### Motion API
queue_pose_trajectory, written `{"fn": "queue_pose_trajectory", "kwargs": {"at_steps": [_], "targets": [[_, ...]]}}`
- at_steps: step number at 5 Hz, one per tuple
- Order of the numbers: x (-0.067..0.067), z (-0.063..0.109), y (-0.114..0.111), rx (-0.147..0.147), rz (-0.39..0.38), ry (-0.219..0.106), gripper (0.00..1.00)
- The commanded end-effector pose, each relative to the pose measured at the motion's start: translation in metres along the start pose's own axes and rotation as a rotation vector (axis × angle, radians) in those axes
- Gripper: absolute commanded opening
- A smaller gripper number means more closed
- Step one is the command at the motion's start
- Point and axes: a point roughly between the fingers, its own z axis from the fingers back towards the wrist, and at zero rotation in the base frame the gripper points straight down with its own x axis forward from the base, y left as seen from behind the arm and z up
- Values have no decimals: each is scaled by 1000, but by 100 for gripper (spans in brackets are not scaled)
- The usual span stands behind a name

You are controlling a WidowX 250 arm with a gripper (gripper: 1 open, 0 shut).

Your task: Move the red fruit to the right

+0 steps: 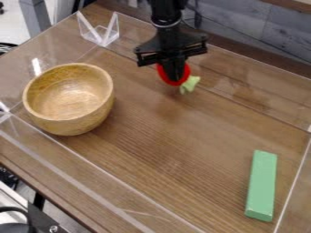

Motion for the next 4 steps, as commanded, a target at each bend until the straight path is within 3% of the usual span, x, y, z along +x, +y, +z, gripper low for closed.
{"fn": "queue_pose_trajectory", "kwargs": {"at_steps": [1,2,3,4], "targets": [[-4,6,-9,-13,-81,-46,0],[-11,4,-10,-9,-138,-51,0],[-18,5,-11,1,-181,-53,100],[-24,9,-12,12,-219,-54,100]]}}
